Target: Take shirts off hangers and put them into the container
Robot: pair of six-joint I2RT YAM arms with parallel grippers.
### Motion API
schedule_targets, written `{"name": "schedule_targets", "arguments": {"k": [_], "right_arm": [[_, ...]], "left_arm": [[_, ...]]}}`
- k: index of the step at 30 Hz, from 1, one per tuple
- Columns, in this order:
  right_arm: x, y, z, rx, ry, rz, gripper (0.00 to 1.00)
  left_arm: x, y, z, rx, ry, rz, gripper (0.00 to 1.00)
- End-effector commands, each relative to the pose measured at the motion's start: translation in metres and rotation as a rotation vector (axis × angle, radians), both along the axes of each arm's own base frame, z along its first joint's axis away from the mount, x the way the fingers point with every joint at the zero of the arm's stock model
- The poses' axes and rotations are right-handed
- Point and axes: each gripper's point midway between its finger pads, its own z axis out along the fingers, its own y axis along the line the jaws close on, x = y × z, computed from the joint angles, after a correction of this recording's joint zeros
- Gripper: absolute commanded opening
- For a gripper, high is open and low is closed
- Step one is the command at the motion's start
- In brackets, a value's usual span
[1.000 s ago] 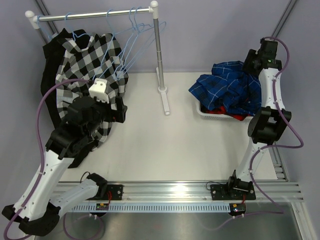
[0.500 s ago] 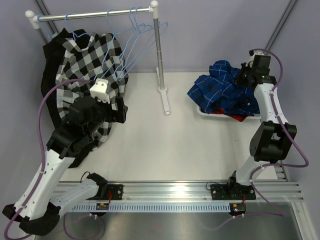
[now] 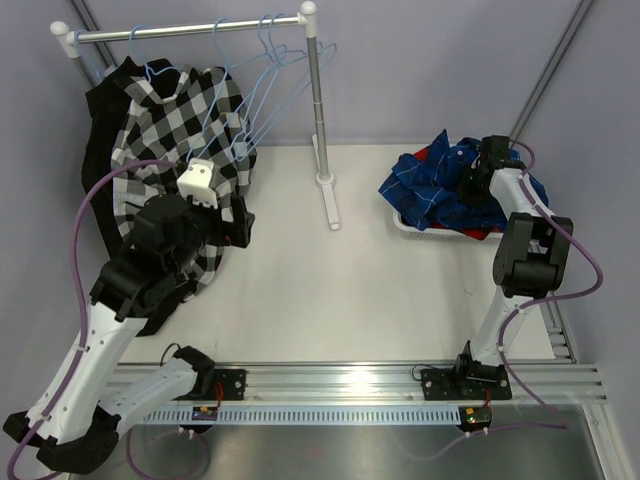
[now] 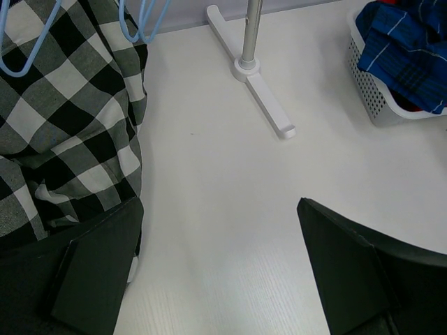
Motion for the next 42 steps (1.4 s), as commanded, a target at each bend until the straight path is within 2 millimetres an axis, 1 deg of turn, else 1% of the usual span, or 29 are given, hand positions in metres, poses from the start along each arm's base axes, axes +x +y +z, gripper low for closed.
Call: {"name": "schedule_targets", "arguments": {"k": [1,4,5,6,7,8,9,10,11,12,13,14,15,16,17,18,19,22,25,27,28,33,34,35,36,39,40,41,42], "right_arm": [[-0.043,-0.006,-0.045,-0.002,0.252,-0.046,0.04],[-0.044,-0.006,-0.054,0.000,0.278,-0.039,0.10],[-0.043,-0.008,-0.046,-0.012,0.256,-0.041,0.17],[-0.042,-0.009,-0.038,-0.023,0.233,-0.046,0.19],[-0.038,-0.010,-0.011,-0.041,0.140,-0.051,0.23],[-0.034,-0.011,0.008,-0.054,0.077,-0.055,0.37],[-0.032,-0.012,0.027,-0.066,0.016,-0.053,0.44],[-0.030,-0.013,0.067,-0.083,-0.099,-0.060,0.50],[-0.030,-0.012,0.087,-0.088,-0.152,-0.058,0.56],[-0.031,-0.012,0.106,-0.098,-0.198,-0.049,0.64],[-0.033,-0.011,0.143,-0.108,-0.293,-0.052,0.69],[-0.036,-0.010,0.162,-0.114,-0.342,-0.045,0.73],[-0.038,-0.009,0.180,-0.123,-0.384,-0.031,0.80],[-0.043,-0.008,0.197,-0.128,-0.421,-0.025,0.83],[-0.051,-0.007,0.228,-0.142,-0.494,-0.021,0.88],[-0.056,-0.005,0.242,-0.148,-0.523,-0.014,0.90],[-0.066,-0.004,0.266,-0.159,-0.574,-0.008,0.91],[-0.085,-0.007,0.299,-0.200,-0.641,-0.026,0.95],[-0.093,-0.019,0.316,-0.252,-0.660,-0.080,0.97],[-0.095,-0.027,0.315,-0.285,-0.622,-0.108,0.97],[-0.088,-0.031,0.320,-0.291,-0.622,-0.119,0.97],[-0.067,-0.037,0.320,-0.306,-0.577,-0.123,0.97],[-0.058,-0.040,0.320,-0.314,-0.573,-0.128,0.97],[-0.054,-0.043,0.319,-0.322,-0.567,-0.132,0.97],[-0.043,-0.046,0.314,-0.327,-0.552,-0.137,0.97],[-0.030,-0.057,0.308,-0.345,-0.534,-0.167,0.97],[-0.019,-0.060,0.301,-0.345,-0.518,-0.170,0.97],[-0.013,-0.064,0.297,-0.347,-0.509,-0.178,0.97],[-0.008,-0.066,0.300,-0.346,-0.523,-0.183,0.97]], "left_arm": [[-0.006,0.002,0.010,-0.027,-0.032,-0.007,0.99],[-0.009,0.004,0.011,-0.036,-0.038,-0.003,0.99],[-0.010,0.004,0.013,-0.041,-0.044,-0.003,0.99],[-0.011,0.005,0.013,-0.043,-0.046,-0.001,0.99],[-0.013,0.007,0.016,-0.046,-0.053,0.002,0.99],[-0.014,0.008,0.021,-0.049,-0.063,0.006,0.99],[-0.015,0.011,0.023,-0.047,-0.069,0.016,0.99],[-0.016,0.013,0.025,-0.046,-0.075,0.021,0.99],[-0.017,0.015,0.030,-0.049,-0.085,0.026,0.99],[-0.018,0.017,0.032,-0.046,-0.088,0.035,0.99],[-0.020,0.019,0.035,-0.049,-0.098,0.037,0.99],[-0.021,0.021,0.041,-0.053,-0.110,0.043,0.99],[-0.022,0.023,0.043,-0.052,-0.117,0.051,0.99],[-0.023,0.025,0.045,-0.052,-0.122,0.054,0.99],[-0.025,0.027,0.049,-0.056,-0.134,0.061,0.99],[-0.025,0.028,0.050,-0.057,-0.137,0.064,0.99],[-0.026,0.029,0.052,-0.058,-0.141,0.067,0.99],[-0.028,0.032,0.053,-0.061,-0.147,0.075,0.99],[-0.030,0.033,0.054,-0.065,-0.148,0.081,0.99],[-0.033,0.035,0.056,-0.074,-0.151,0.082,0.99],[-0.033,0.034,0.053,-0.072,-0.146,0.083,0.99],[-0.033,0.033,0.044,-0.067,-0.114,0.079,0.99],[-0.033,0.032,0.044,-0.071,-0.113,0.074,0.99],[-0.034,0.031,0.044,-0.075,-0.113,0.072,0.99],[-0.034,0.031,0.044,-0.078,-0.113,0.071,0.99],[-0.034,0.031,0.041,-0.077,-0.107,0.072,0.99],[-0.034,0.031,0.040,-0.075,-0.105,0.073,0.99],[-0.033,0.031,0.038,-0.071,-0.100,0.073,0.99],[-0.033,0.031,0.036,-0.068,-0.096,0.074,0.99]]}}
